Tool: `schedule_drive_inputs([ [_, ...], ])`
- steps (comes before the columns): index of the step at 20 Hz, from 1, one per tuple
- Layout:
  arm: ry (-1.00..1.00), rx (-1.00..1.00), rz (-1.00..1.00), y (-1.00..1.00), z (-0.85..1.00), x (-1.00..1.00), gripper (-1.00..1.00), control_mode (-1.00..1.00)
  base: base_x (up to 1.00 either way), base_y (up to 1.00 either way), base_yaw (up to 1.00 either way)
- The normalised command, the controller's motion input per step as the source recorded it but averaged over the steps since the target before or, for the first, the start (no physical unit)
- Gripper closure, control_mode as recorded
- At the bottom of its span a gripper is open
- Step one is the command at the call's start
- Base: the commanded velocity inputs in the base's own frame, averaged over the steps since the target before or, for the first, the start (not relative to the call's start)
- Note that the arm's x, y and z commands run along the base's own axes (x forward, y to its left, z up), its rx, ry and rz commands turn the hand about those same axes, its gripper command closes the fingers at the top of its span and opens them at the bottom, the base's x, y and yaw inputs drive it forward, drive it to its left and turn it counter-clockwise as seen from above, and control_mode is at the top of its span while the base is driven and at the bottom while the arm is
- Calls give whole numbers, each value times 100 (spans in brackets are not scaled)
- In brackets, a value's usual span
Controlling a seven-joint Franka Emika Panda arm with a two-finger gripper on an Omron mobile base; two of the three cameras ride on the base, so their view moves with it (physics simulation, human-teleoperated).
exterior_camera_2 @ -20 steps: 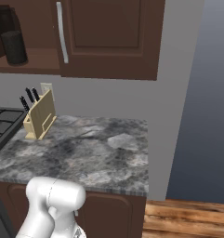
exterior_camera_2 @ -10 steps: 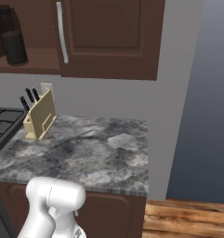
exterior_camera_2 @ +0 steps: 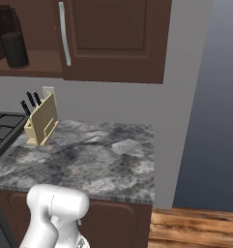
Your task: Pick the jar and jar from the dining table and place them in the open cabinet. Close the cabinet after placing the objects.
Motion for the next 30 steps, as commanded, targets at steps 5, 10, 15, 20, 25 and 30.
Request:
schedule_drive_inputs([
  [5, 9, 6, 0, 11, -11, -17, -100, -100, 0, 0, 0],
  [10, -2, 2, 1, 6, -7, -26, -100, -100, 0, 0, 0],
  [15, -1, 0, 0, 9, -10, -13, -100, -100, 0, 0, 0],
  [20, 0, 0, 0, 6, -8, -7, -100, -100, 0, 0, 0],
  [25, 1, 0, 0, 6, -5, -11, -100, -100, 0, 0, 0],
  [30, 3, 0, 0, 11, -6, -9, -100, -100, 0, 0, 0],
])
